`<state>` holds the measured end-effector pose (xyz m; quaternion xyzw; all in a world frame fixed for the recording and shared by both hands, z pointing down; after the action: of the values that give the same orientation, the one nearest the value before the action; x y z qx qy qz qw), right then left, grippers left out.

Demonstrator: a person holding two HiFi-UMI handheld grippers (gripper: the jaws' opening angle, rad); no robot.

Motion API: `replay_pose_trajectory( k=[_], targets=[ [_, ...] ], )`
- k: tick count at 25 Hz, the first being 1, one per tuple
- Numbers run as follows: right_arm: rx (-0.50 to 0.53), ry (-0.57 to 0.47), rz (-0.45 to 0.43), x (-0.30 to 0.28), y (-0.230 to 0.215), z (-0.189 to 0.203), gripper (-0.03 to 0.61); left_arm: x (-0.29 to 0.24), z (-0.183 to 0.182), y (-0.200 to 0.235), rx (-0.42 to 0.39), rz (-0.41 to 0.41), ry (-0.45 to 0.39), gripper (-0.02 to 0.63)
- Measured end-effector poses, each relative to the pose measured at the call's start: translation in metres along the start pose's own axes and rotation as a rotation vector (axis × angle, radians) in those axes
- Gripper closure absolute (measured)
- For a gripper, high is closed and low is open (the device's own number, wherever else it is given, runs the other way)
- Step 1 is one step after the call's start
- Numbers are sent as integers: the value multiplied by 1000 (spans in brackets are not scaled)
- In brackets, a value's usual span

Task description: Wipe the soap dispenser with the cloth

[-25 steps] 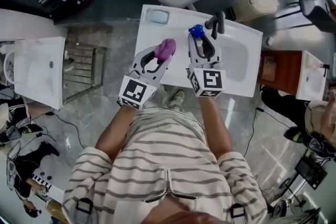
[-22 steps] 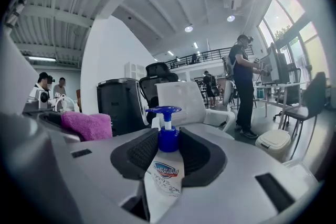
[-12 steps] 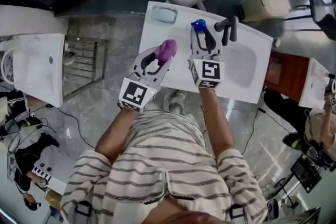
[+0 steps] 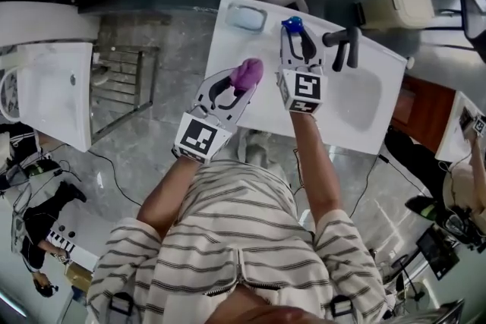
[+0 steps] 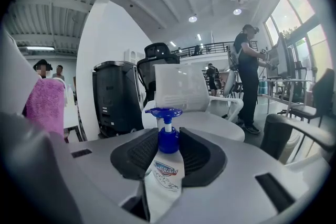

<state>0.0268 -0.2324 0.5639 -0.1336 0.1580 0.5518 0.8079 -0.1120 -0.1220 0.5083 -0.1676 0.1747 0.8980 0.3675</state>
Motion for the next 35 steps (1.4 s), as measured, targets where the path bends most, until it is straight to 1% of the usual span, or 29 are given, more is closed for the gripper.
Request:
replay_pose_trajectory(
  k=[6,10,13,16,19,21,26,30,35],
  targets=[
    [18,30,-2,-20,-1,9,443,-7,8,-1,0,76,16,485],
    [28,26,0,-26,0,8,442,-7,11,2,7,86,21,485],
    [21,28,2,-29,3,7,440,-4,16,8,10,76,37,485],
    [21,50,-5,-30,3,8,436,-2,17,7,31,66,34,485],
    [14,54,-25,-28,3,9,394,-2,17,2,38,56,24,485],
    [15,51,-39,-25,5,9,387,0,15,-1,34,48,15,485],
    [-20,53,-50,1,11,12,383,10,12,-13,36,12,-7,485],
    [-56,21,-59,25,12,3,391,18,5,-22,42,-39,-37,485],
    [-65,-38,-80,61,13,-18,411,31,-6,-42,18,-89,-69,485]
  ],
)
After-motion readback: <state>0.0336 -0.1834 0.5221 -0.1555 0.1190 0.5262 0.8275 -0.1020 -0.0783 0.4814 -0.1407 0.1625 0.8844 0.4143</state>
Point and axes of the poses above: the fingertips, and each gripper's own axes: x backward along the fingers, y to its left, z out of its underside, the point moved 5 cm from there along x, backward along the fingers, and after that the axes turned 6 degrees about y, right-handed, at the moved point
